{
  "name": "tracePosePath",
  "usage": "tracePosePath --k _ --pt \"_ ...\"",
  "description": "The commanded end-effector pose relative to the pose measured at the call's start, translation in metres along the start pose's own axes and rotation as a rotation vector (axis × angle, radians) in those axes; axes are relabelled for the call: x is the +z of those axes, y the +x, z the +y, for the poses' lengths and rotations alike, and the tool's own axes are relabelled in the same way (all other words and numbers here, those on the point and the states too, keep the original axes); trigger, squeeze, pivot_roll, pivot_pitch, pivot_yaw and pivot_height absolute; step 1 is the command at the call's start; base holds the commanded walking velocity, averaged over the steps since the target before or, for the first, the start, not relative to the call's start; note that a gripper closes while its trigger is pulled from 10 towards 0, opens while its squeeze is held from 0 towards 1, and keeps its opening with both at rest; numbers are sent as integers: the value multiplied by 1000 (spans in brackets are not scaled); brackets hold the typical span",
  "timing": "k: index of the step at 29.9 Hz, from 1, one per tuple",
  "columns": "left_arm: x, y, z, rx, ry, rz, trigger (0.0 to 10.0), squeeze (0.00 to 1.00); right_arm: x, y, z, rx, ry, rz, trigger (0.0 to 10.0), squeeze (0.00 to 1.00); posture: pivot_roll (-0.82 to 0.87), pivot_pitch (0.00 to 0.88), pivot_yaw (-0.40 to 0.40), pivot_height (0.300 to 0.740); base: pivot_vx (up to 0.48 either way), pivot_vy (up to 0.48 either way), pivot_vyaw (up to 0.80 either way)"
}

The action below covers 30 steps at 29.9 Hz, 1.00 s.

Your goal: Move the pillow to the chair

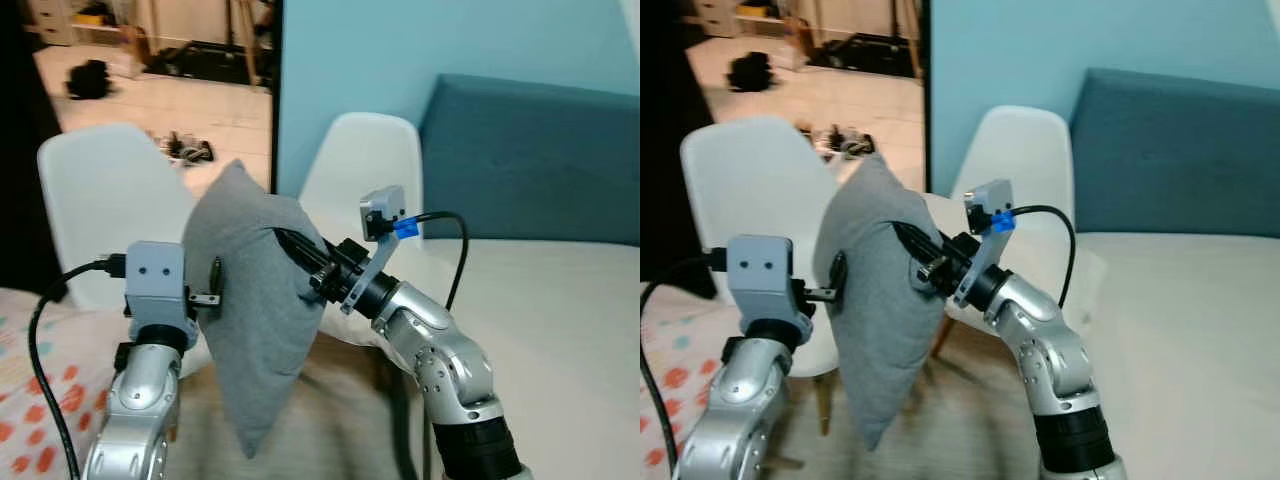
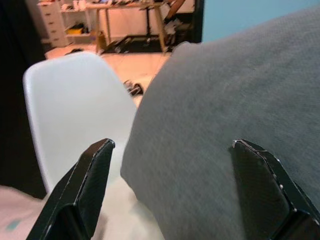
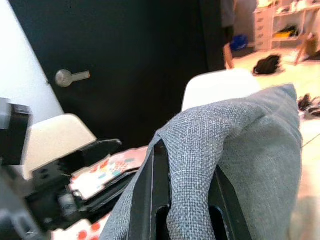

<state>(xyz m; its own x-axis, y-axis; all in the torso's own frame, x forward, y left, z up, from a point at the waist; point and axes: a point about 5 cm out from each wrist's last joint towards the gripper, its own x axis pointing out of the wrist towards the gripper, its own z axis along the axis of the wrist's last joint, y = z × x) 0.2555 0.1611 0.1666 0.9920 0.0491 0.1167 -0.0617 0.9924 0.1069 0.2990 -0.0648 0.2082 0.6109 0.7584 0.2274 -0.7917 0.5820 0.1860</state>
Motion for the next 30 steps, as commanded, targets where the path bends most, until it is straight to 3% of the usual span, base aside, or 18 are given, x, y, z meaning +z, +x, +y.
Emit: tracePosePath --k 1,16,17,30 --pt "0 0 -5 -25 10 -1 10000 0 14 -1 -1 1 -29 -88 0 0 3 0 -102 724 0 0 794" --pt "2 0 -8 -51 18 -16 10000 0 15 -1 -4 -19 -15 -98 0 0 2 0 -103 724 0 0 794" --pt "3 0 -7 -50 20 -18 10000 0 15 0 -5 -31 -14 -98 10000 0 2 0 -103 724 401 0 0" --pt "4 1 -7 -50 14 -24 10000 0 16 1 -9 -66 -9 -97 10000 0 -3 0 -104 724 479 0 0"
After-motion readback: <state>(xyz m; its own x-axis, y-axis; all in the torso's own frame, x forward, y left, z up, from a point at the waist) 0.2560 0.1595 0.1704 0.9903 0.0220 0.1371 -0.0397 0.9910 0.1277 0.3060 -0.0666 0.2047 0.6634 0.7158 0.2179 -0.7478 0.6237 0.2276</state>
